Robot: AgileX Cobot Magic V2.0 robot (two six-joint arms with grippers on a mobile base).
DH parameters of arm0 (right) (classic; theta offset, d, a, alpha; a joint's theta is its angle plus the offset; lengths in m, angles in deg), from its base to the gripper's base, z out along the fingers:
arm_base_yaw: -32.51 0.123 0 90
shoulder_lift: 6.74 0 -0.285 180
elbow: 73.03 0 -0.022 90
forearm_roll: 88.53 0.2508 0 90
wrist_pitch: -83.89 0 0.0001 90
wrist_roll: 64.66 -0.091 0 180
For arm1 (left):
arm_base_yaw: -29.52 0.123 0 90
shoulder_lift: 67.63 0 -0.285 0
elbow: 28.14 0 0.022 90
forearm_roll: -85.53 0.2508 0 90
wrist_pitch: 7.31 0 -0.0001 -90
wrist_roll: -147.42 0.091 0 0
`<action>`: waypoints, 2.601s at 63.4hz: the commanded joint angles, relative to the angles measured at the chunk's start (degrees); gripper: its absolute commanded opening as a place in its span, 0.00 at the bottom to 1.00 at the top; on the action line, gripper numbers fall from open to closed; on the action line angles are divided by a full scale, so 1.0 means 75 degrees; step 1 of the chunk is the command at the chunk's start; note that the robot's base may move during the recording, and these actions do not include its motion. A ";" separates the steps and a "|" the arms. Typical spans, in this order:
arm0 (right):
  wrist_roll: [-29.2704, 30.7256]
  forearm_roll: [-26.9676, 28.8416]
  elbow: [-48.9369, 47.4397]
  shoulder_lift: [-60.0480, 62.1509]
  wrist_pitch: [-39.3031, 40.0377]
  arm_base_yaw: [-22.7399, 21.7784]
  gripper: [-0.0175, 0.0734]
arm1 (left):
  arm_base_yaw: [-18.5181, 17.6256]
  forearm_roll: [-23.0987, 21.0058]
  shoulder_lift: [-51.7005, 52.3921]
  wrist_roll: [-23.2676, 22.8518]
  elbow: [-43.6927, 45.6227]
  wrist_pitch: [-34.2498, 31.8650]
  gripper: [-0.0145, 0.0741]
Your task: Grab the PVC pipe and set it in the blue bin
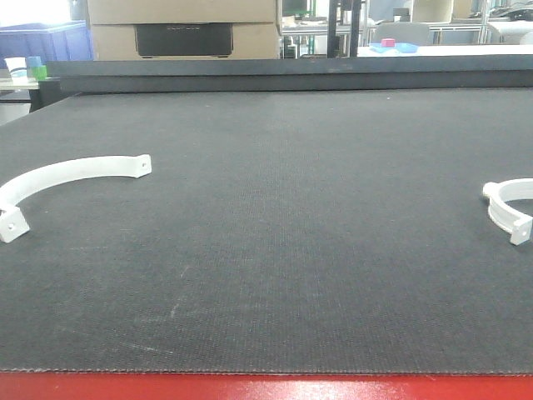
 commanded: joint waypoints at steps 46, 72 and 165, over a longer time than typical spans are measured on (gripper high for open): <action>0.0023 -0.0029 0.0000 0.0029 0.0154 -0.0026 0.01 | 0.0035 -0.0034 0.0035 0.0000 0.0009 -0.0125 0.04; 0.0023 -0.0029 0.0000 0.0029 0.0973 -0.0026 0.01 | 0.0035 -0.0034 0.0035 0.0000 0.0009 -0.0375 0.04; 0.0104 0.0356 -0.5644 -0.7633 -0.2670 -0.0045 0.01 | 0.0099 0.0110 -0.8411 0.0271 0.5835 0.1244 0.04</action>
